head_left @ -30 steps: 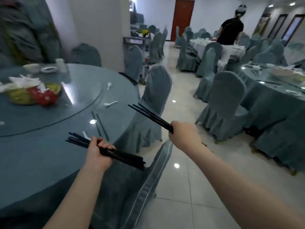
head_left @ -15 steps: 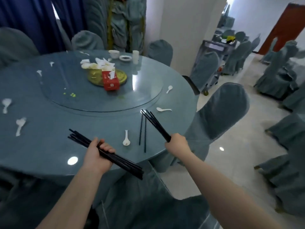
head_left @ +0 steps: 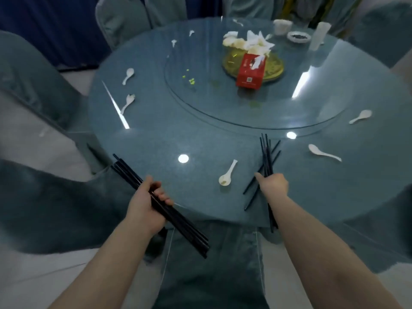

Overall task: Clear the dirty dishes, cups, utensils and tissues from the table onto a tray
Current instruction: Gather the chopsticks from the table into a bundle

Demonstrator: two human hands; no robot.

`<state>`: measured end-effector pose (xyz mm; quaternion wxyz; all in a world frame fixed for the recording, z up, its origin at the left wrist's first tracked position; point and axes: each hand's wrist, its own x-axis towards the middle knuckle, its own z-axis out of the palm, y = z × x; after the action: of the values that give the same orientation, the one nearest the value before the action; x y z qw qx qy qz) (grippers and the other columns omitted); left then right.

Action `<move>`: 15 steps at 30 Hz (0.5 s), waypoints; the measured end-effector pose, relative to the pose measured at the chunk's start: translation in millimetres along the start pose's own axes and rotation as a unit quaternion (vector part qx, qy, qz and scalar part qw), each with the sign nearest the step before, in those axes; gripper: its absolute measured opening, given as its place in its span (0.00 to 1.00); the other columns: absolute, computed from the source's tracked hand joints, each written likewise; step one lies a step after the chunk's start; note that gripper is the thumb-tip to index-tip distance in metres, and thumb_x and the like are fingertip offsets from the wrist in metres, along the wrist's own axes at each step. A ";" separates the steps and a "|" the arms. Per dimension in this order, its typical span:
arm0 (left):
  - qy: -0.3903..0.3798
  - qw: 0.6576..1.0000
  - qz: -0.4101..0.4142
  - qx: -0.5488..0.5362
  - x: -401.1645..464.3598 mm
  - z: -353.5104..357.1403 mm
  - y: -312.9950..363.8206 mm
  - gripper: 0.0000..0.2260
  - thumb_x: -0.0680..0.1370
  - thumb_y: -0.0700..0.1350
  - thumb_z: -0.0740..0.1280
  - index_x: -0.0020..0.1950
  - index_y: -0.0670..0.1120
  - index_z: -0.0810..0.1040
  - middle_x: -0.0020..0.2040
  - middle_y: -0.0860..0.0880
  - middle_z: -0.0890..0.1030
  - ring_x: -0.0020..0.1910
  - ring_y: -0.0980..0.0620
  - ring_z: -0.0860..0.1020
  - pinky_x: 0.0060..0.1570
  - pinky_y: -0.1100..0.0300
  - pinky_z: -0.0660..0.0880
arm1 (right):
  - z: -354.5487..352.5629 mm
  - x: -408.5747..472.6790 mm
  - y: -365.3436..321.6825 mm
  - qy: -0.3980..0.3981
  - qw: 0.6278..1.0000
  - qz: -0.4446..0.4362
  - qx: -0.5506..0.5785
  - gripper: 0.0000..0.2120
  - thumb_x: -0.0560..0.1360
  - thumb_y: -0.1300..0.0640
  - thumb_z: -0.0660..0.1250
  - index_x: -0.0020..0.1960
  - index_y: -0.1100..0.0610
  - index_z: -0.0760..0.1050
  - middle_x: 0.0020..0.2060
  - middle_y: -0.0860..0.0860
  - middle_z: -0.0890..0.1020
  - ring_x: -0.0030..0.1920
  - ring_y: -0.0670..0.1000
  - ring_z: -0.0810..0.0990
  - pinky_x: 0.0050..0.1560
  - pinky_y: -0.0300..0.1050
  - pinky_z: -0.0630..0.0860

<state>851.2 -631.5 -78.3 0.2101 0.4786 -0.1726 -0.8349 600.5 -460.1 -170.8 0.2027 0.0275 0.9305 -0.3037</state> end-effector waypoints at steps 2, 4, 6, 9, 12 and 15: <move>0.012 1.000 0.003 -0.016 -0.8 -4.1 -2.6 0.17 0.80 0.55 0.61 0.34 0.48 0.69 0.21 0.54 0.64 0.19 0.57 0.64 0.29 0.64 0.61 | 8.7 7.0 -3.8 -0.002 1.000 -0.005 -0.014 0.24 0.72 0.41 0.69 0.33 0.59 0.69 0.30 0.54 0.74 0.32 0.55 0.74 0.27 0.41 0.65; 0.019 1.000 0.006 -0.021 0.5 -2.5 -4.5 0.17 0.80 0.55 0.61 0.34 0.48 0.68 0.22 0.54 0.64 0.18 0.58 0.64 0.27 0.65 0.62 | 15.1 12.7 -7.6 -0.017 0.999 -0.021 -0.020 0.21 0.72 0.43 0.70 0.34 0.60 0.70 0.32 0.55 0.77 0.34 0.56 0.77 0.29 0.43 0.71; 0.026 1.000 0.004 -0.017 1.1 1.3 -6.9 0.17 0.80 0.55 0.61 0.34 0.48 0.69 0.22 0.54 0.64 0.19 0.58 0.64 0.23 0.65 0.64 | 18.2 14.8 -10.7 -0.020 0.998 -0.038 -0.038 0.16 0.73 0.48 0.69 0.40 0.61 0.73 0.40 0.59 0.80 0.43 0.59 0.80 0.41 0.48 0.77; 0.031 0.999 0.003 -0.017 1.0 7.0 -16.6 0.17 0.80 0.55 0.60 0.35 0.48 0.69 0.22 0.54 0.64 0.19 0.58 0.64 0.23 0.65 0.64 | 16.5 12.5 -11.4 -0.021 0.997 -0.049 -0.053 0.10 0.72 0.55 0.68 0.40 0.62 0.74 0.45 0.60 0.81 0.47 0.61 0.81 0.43 0.47 0.75; 0.030 0.999 -0.004 -0.025 -0.8 11.3 -28.1 0.16 0.80 0.55 0.60 0.35 0.48 0.70 0.22 0.54 0.65 0.19 0.57 0.65 0.26 0.64 0.63 | 12.9 7.2 -7.9 -0.039 0.994 -0.062 -0.083 0.08 0.71 0.58 0.67 0.38 0.60 0.71 0.45 0.60 0.81 0.47 0.61 0.80 0.43 0.46 0.74; 0.023 0.999 -0.007 -0.025 -3.9 13.2 -36.1 0.17 0.80 0.55 0.60 0.35 0.48 0.70 0.22 0.55 0.65 0.19 0.58 0.65 0.25 0.64 0.64 | 8.5 2.9 -2.8 -0.050 0.989 -0.079 -0.116 0.07 0.70 0.59 0.66 0.37 0.60 0.70 0.45 0.60 0.81 0.47 0.61 0.81 0.44 0.48 0.76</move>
<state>834.8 -597.6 -86.8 0.2206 0.4936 -0.1431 -0.8290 600.4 -467.4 -176.6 0.2260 -0.0847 0.9476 -0.2095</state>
